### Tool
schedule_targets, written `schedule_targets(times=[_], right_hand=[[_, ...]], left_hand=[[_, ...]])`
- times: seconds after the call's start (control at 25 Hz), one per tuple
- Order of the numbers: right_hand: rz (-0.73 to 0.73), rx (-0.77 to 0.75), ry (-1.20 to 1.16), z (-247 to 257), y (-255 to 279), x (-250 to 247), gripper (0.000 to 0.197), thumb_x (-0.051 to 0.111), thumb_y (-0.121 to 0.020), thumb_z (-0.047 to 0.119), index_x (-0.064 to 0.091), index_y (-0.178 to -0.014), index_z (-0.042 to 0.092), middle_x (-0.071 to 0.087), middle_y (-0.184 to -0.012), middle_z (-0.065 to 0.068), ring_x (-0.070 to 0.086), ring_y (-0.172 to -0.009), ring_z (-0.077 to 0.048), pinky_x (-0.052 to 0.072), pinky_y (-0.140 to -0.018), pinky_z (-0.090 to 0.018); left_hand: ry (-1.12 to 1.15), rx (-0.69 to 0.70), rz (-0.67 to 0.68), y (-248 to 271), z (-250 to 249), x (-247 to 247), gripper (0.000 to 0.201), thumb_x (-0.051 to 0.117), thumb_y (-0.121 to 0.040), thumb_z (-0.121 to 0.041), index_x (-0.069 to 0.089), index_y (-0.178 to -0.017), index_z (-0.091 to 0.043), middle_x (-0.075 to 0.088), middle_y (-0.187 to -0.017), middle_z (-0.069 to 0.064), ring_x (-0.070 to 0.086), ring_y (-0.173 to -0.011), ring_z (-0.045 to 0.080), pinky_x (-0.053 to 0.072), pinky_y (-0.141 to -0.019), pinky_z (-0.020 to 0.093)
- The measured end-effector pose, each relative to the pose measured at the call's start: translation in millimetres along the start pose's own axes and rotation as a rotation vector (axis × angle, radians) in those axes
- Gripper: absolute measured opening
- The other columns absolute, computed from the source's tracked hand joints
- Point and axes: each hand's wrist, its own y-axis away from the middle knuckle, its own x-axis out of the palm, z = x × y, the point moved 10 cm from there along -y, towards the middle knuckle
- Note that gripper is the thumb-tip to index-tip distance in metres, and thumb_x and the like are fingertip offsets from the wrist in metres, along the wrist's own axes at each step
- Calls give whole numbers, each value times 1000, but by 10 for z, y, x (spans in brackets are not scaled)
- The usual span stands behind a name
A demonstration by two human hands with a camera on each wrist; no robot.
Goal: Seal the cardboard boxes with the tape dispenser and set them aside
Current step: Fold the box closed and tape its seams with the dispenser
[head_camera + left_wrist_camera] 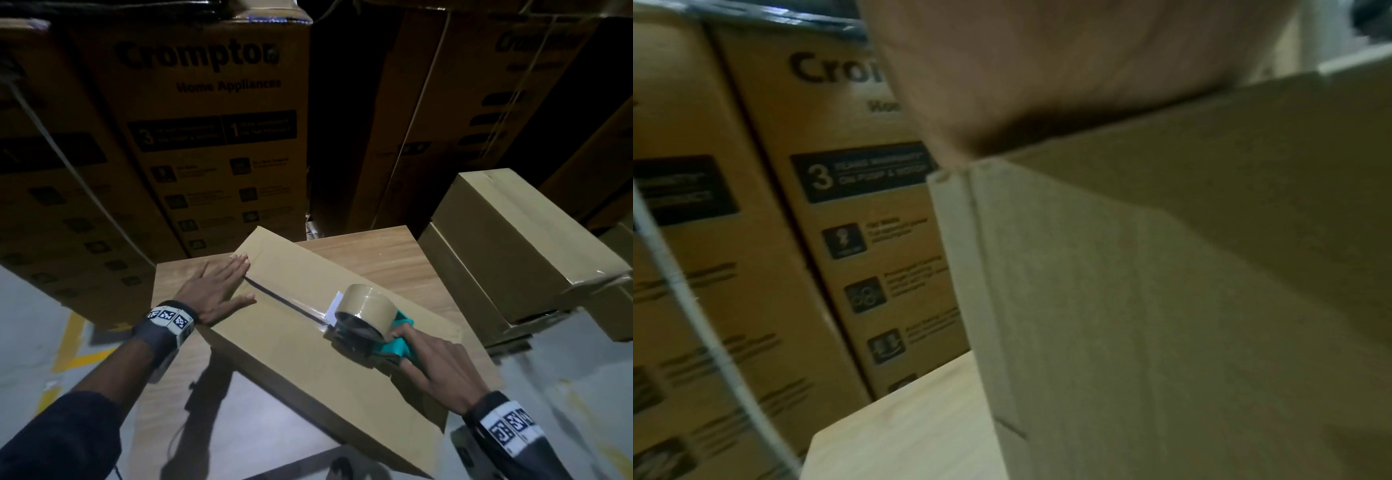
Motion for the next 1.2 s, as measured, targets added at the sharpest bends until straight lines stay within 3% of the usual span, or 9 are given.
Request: schedule_targets(times=[0.2,0.4,0.56,0.72,0.92,1.08,1.2], right_hand=[[4,-37,-26,1,-44,-84,33,47,-91,48,35,-121,50,53,-95,29,55,-72,-1,54,-58,-35],[-8,6,26,-354,274,-279,37,57,-87,47,40,-120,47,55,-90,30,61,-68,-4,55,-54,-34],[-65,77,32,-673,775,-469,44,64,-79,42,41,-116,45,58,-81,24,57,-57,-4,53,-47,-31],[-55,97,20,-782,834,-355,40,64,-79,43,45,-114,39,67,-83,14,64,-61,-11,57,-50,-39],[-127,88,-1,-814,865,-89,39,61,-76,40,51,-113,34,69,-81,9,64,-58,-15,54,-46,-38],[-196,163,-83,-1064,966,161,27,64,-78,40,67,-96,20,69,-72,0,66,-57,-21,55,-46,-39],[-185,179,-116,-1184,948,317,33,58,-79,43,71,-81,13,68,-69,-3,65,-56,-21,53,-46,-34]], left_hand=[[38,-23,-18,-28,-4,4,92,-1,-86,-89,-13,-161,-36,-19,-167,-13,-10,-156,9,-8,-124,58],[27,-57,-21,-45,86,18,95,1,-85,-91,-13,-161,-35,-18,-167,-13,-7,-156,10,-10,-123,57],[26,-39,-31,-49,34,19,99,5,-83,-94,-13,-161,-35,-19,-167,-13,-9,-156,10,-9,-123,61],[3,-58,-42,-23,-26,44,104,12,-82,-96,-11,-162,-33,-18,-168,-12,-8,-156,9,-10,-123,61],[-1,-38,-69,-23,-58,14,98,13,-80,-97,-6,-160,-43,-18,-168,-12,-9,-156,11,-12,-120,66],[1,-38,-83,-7,-63,-23,97,9,-78,-98,1,-160,-47,-16,-169,-10,-8,-156,13,-13,-119,67],[-11,-33,-60,17,-191,-34,102,3,-74,-100,2,-160,-45,-13,-169,-6,-9,-157,18,-15,-118,69]])
